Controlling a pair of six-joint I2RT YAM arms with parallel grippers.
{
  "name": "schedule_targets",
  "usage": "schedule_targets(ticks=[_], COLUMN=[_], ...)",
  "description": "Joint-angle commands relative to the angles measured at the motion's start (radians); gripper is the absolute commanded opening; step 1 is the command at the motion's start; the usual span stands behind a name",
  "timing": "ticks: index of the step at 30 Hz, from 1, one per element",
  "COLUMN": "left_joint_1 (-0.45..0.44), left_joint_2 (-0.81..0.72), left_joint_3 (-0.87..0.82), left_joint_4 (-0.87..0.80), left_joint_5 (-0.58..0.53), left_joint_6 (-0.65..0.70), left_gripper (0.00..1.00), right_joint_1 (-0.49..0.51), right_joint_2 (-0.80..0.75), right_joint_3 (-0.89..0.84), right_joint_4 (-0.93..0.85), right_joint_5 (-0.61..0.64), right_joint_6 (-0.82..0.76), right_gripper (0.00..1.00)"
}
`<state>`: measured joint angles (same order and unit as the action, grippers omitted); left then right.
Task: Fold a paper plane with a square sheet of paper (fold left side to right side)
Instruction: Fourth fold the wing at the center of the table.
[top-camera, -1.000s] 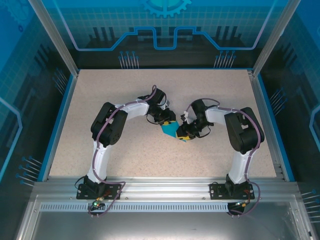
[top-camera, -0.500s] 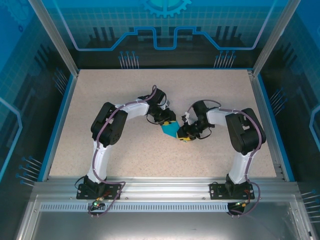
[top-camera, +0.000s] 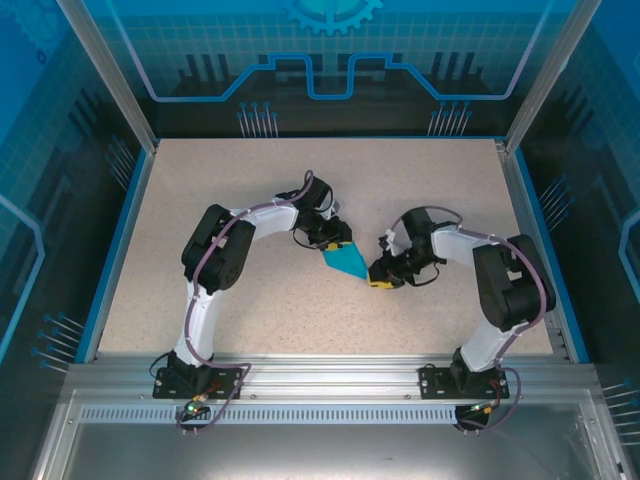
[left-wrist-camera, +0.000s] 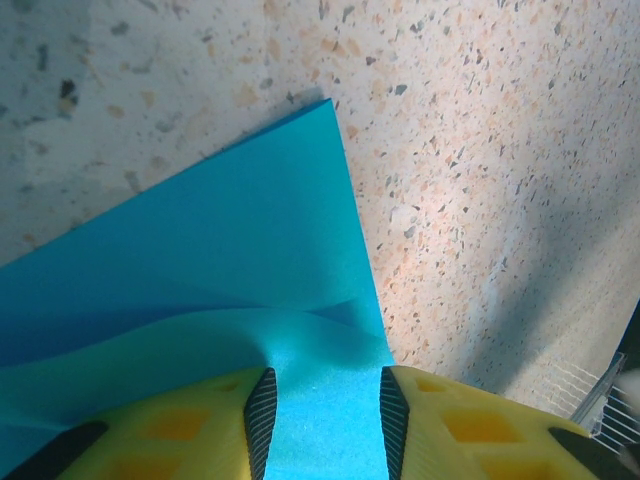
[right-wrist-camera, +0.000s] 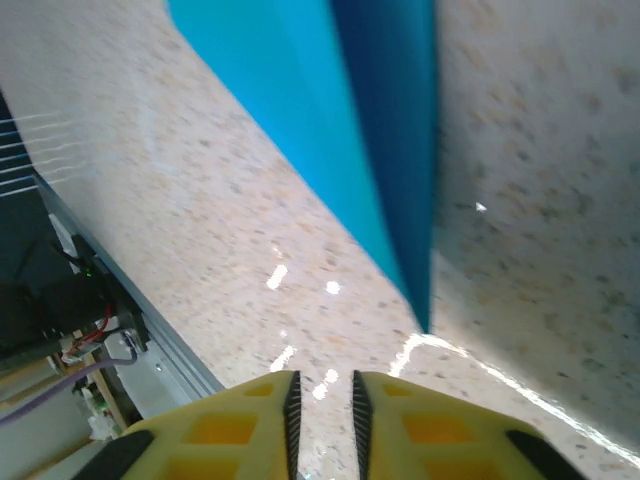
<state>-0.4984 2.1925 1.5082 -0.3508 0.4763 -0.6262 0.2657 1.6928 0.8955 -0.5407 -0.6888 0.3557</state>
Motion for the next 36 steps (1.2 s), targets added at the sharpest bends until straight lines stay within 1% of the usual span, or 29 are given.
schedule_targets(ticks=[1, 3, 5, 9, 13, 18, 24, 29, 36], left_joint_1=[0.005, 0.005, 0.005, 0.005, 0.004, 0.005, 0.006, 0.005, 0.007], left_joint_2=[0.034, 0.034, 0.034, 0.034, 0.034, 0.034, 0.035, 0.035, 0.037], left_joint_3=[-0.034, -0.033, -0.032, -0.034, -0.032, -0.033, -0.031, -0.031, -0.028], left_joint_4=[-0.054, -0.052, -0.053, -0.052, -0.052, -0.054, -0.055, -0.061, -0.064], left_joint_5=[-0.049, -0.046, -0.045, -0.045, -0.046, -0.048, -0.048, -0.052, -0.053], left_joint_6=[0.011, 0.010, 0.009, 0.010, 0.009, 0.009, 0.010, 0.013, 0.014], left_gripper=[0.38, 0.38, 0.38, 0.38, 0.38, 0.38, 0.38, 0.39, 0.38], right_joint_1=[0.001, 0.018, 0.046, 0.086, 0.091, 0.092, 0.091, 0.074, 0.023], right_joint_2=[-0.023, -0.001, 0.042, 0.120, 0.176, 0.221, 0.227, 0.191, 0.114], right_joint_3=[0.055, 0.075, 0.109, 0.150, 0.155, 0.169, 0.141, 0.056, -0.070], right_joint_4=[0.043, 0.092, 0.118, 0.160, 0.194, 0.152, 0.065, 0.055, 0.044], right_joint_5=[-0.015, 0.001, 0.035, 0.071, 0.115, 0.157, 0.205, 0.197, 0.181], right_joint_6=[0.090, 0.131, 0.157, 0.203, 0.244, 0.228, 0.182, 0.160, 0.120], right_gripper=[0.14, 0.08, 0.04, 0.03, 0.03, 0.03, 0.03, 0.03, 0.04])
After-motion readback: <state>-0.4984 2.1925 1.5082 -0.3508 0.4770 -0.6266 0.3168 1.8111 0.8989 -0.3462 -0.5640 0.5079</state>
